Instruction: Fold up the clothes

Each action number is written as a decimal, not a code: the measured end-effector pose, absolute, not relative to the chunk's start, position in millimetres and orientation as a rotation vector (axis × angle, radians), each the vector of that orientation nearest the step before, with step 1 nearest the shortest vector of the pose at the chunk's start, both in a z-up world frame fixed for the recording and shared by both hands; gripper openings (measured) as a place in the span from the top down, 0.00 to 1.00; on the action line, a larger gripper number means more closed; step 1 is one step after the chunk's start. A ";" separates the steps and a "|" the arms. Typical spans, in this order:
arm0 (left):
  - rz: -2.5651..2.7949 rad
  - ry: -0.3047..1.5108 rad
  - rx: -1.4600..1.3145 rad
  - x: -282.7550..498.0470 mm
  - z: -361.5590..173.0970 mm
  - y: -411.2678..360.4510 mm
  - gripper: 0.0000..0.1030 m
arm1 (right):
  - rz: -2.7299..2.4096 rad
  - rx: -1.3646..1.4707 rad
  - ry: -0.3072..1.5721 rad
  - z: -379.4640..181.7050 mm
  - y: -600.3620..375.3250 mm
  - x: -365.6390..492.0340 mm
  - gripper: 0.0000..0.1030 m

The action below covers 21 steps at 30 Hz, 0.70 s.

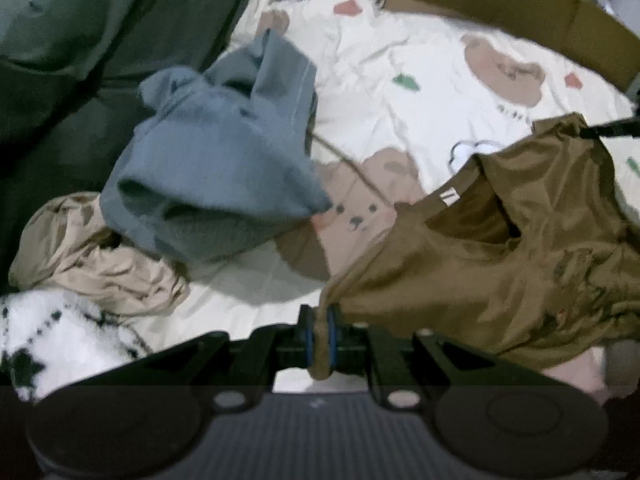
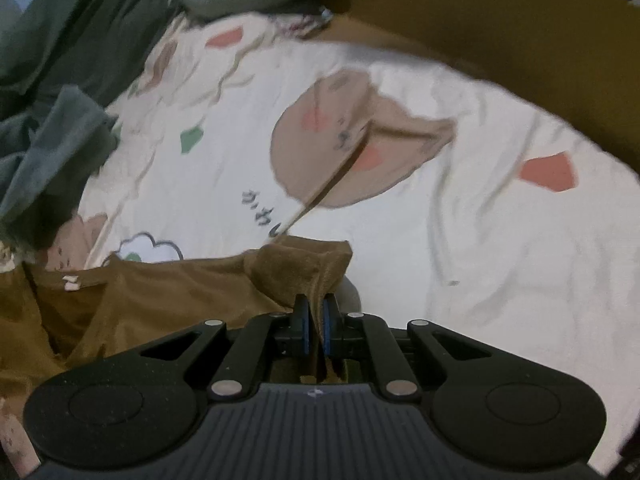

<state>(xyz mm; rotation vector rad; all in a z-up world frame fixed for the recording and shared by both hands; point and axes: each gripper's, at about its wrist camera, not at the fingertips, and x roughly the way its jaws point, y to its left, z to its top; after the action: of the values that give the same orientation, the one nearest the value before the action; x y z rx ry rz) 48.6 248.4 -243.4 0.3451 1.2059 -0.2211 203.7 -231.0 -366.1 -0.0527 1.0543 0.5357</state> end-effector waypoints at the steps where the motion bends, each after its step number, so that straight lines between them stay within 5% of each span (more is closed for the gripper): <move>1: -0.231 1.195 0.340 49.1 -240.6 245.1 0.92 | 0.522 -0.046 1.041 -358.6 -237.7 199.7 0.96; 21: -0.469 1.002 0.333 96.5 -231.6 150.5 0.93 | 0.110 0.021 0.936 -260.6 -399.2 93.2 0.96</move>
<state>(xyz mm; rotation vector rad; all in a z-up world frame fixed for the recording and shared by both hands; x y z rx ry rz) 96.5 150.5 -231.6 0.3326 1.0015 -0.4691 93.2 -399.2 -260.6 0.0212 0.9357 0.1103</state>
